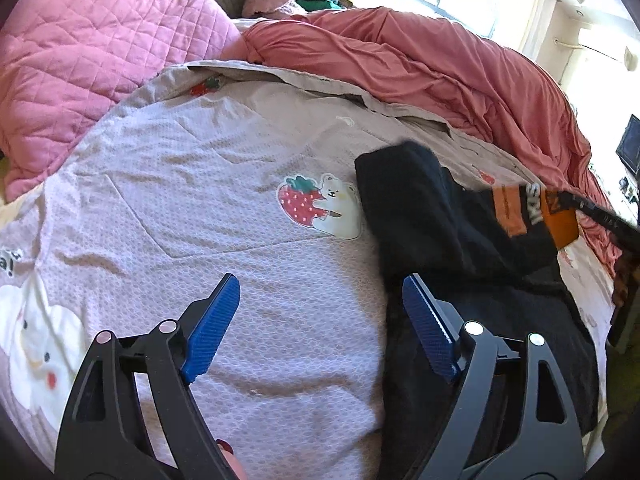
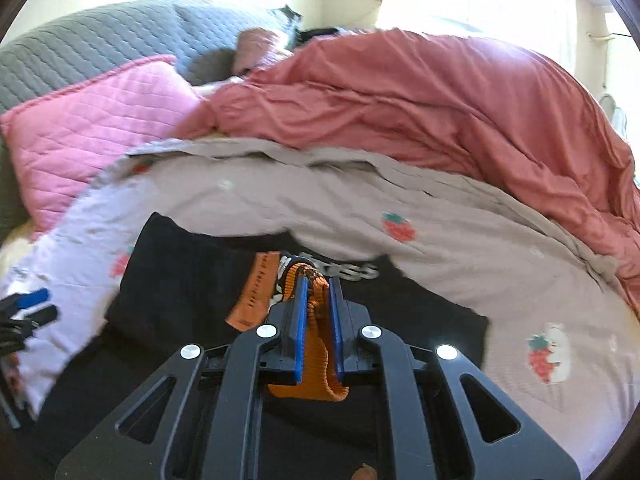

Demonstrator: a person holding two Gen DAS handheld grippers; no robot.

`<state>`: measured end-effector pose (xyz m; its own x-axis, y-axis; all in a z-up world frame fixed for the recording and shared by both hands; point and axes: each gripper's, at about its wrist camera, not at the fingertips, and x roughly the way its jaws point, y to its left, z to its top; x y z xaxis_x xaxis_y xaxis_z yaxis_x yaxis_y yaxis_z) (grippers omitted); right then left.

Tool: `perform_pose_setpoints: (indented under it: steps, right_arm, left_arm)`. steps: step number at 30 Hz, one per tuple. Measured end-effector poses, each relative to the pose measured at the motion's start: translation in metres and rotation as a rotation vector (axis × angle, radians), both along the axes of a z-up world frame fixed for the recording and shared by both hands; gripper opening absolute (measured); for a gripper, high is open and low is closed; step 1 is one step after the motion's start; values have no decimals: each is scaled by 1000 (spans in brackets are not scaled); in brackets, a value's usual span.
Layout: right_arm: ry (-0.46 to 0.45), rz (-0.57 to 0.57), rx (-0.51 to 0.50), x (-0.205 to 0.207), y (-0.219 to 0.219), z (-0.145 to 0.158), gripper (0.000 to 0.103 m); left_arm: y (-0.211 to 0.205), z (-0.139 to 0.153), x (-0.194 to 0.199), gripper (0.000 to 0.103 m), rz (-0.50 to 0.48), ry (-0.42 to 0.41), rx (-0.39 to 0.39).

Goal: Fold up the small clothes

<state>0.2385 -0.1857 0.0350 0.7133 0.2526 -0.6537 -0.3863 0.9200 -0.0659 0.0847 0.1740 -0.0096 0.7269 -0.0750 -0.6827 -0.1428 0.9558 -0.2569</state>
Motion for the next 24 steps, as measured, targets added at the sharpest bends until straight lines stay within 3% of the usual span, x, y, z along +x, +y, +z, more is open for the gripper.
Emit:
perform_pose_setpoints:
  steps: [3,7,12,17,22,24]
  right_arm:
    - [36,-28,-9,12,-17,-16,10]
    - [82,-67,-2,19,-32,-40,10]
    - [99,-112,-15,21,-46,-52,10]
    - [136,-133,-10,31,-59,-63,10]
    - [165,-171,-15,36,-66,-74,12]
    - [158,-220,-9,36,-75,-72,12]
  left_arm:
    - [-19,6,13,76,-17,10,9]
    - [-59,23,44,76,-59,10,102]
    - [-99,31,94,76,-72,16,92]
    - [-119,6,129,76,-57,37,48]
    - [-124,-45,136,76,-119,113,29]
    - [-119,-45,135,76,-126,108,-5]
